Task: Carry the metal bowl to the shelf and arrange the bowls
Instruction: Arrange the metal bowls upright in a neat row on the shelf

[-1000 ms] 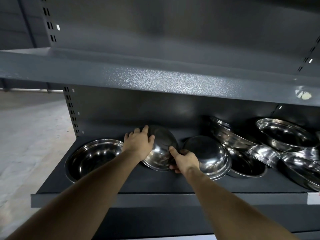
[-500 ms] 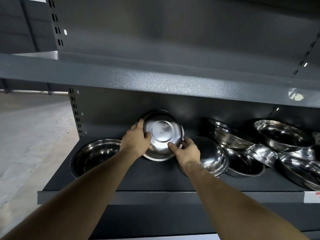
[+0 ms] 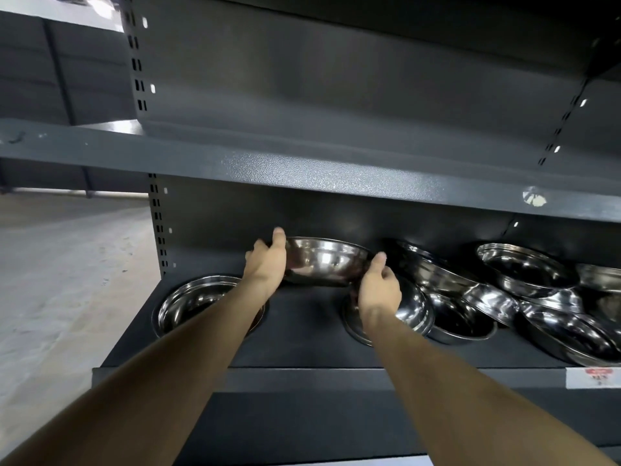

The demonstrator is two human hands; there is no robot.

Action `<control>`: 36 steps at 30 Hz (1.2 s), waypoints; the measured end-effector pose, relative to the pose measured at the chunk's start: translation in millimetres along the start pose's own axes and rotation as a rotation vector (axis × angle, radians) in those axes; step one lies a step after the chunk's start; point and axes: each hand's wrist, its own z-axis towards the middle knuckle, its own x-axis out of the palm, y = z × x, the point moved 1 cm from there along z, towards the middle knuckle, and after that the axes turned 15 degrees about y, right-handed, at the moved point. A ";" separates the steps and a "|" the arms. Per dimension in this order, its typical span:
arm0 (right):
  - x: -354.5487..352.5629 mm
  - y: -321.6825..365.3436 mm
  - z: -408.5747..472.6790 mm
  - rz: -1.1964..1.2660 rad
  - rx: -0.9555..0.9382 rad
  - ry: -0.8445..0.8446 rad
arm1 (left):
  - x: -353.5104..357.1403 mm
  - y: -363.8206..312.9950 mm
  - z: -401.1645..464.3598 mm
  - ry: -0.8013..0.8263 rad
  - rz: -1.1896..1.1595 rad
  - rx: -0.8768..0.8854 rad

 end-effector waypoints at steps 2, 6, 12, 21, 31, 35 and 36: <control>-3.8 0.7 -1.2 -0.006 0.002 0.018 | -3.1 -3.3 -5.9 0.046 -0.075 -0.024; -9.3 7.0 -6.8 0.036 0.057 0.075 | -8.2 -0.4 -9.3 0.112 -0.159 -0.031; -13.9 7.7 -14.0 0.094 0.166 0.217 | -9.6 3.2 -21.7 0.137 -0.012 -0.003; -21.2 1.3 -2.2 0.063 0.122 0.129 | -18.8 1.7 -22.4 0.168 0.604 0.113; -18.7 3.1 -2.2 0.059 0.124 0.108 | -45.8 3.7 -34.1 0.043 1.391 0.057; -6.6 5.4 -8.8 0.023 0.110 0.132 | -61.2 8.7 -39.6 0.036 1.374 0.022; -2.5 6.1 -10.7 0.028 0.103 0.141 | -65.7 9.8 -41.0 0.036 1.366 0.012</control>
